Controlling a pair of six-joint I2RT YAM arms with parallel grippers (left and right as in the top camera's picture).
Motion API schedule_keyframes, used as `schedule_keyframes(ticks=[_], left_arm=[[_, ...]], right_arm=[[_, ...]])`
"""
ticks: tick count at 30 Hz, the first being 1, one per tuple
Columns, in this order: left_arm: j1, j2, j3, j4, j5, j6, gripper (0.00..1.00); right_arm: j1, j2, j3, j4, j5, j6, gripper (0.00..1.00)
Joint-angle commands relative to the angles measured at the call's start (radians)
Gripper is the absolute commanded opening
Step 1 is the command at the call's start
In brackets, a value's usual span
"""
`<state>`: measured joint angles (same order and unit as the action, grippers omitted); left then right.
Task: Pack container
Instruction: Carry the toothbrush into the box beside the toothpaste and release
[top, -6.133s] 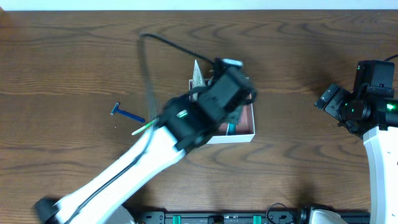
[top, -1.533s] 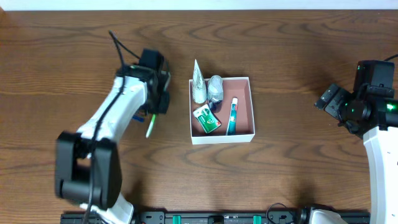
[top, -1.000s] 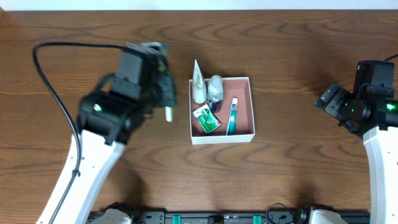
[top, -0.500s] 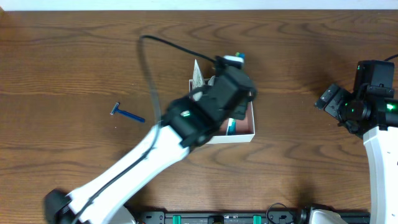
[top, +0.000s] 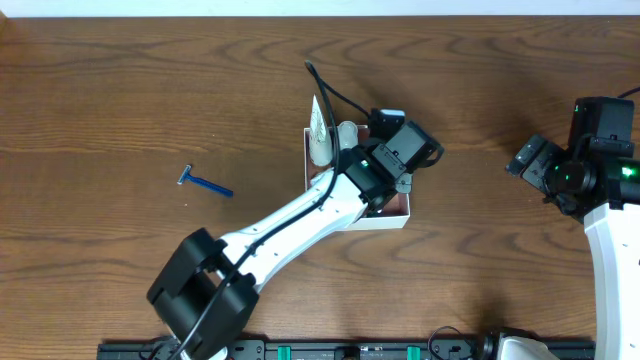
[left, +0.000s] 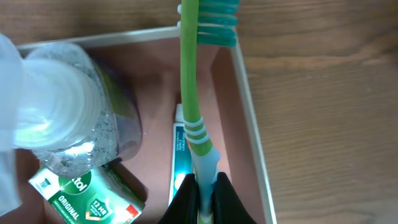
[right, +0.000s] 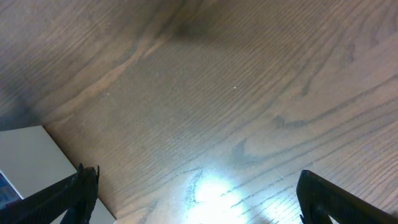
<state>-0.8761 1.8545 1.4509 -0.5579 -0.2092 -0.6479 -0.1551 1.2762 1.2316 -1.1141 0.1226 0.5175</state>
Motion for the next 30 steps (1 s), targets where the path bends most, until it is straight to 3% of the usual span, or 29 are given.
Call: schedule_keyframes(ticks=[1,14,21,30], left_arm=[[0.002,0.035,0.006,-0.001,-0.031,-0.089,0.06],[0.002,0.093,-0.007,-0.012,-0.020,-0.132,0.06],[0.002,0.093,-0.007,-0.012,-0.020,-0.132,0.25],[0.009,0.089,-0.004,0.007,-0.020,-0.131,0.27]], right_arm=[[-0.008,0.003,0.010,-0.002,0.000,-0.010,0.99],[-0.008,0.003,0.010,-0.001,0.000,-0.010,0.99],[-0.008,0.003,0.010,-0.001,0.000,-0.010,0.99],[-0.008,0.003,0.010,-0.001,0.000,-0.010,0.99]])
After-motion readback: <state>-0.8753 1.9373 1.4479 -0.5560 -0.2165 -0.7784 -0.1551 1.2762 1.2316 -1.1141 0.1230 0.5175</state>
